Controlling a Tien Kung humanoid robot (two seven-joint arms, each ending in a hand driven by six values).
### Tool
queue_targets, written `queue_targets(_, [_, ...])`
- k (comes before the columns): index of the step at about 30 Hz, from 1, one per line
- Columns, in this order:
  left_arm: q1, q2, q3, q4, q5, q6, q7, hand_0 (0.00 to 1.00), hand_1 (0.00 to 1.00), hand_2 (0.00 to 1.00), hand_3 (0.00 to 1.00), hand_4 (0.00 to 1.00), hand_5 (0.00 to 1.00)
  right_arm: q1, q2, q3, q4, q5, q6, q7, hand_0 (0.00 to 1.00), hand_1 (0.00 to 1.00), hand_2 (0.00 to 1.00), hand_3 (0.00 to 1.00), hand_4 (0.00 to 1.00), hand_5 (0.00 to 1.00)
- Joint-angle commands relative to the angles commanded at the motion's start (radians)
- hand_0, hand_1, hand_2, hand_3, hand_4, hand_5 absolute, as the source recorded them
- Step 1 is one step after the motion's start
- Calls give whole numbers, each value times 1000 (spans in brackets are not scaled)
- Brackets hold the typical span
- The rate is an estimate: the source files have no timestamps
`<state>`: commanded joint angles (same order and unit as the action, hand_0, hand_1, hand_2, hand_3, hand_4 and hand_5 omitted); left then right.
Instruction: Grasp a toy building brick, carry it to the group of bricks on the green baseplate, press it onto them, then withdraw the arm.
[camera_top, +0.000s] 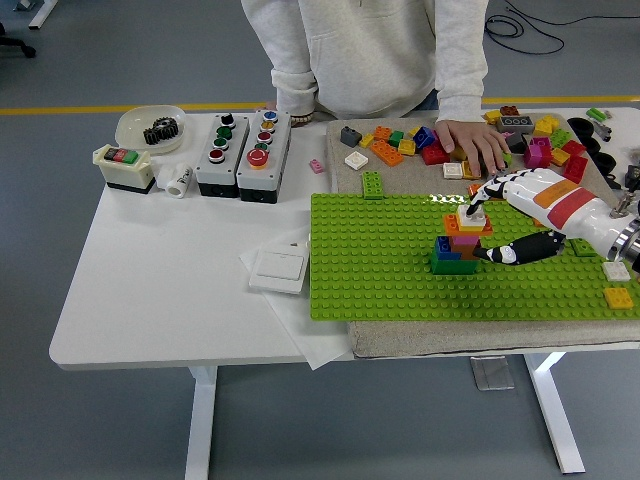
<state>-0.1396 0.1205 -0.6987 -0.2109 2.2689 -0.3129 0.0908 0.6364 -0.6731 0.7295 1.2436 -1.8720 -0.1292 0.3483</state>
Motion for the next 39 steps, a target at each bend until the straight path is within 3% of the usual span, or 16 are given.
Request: queue_targets(39, [2,1,3,-1,0,-9,-4,820,805,809,606,684,593,-11,-4,37,5,19,2,2,682,671,718,630,875,492])
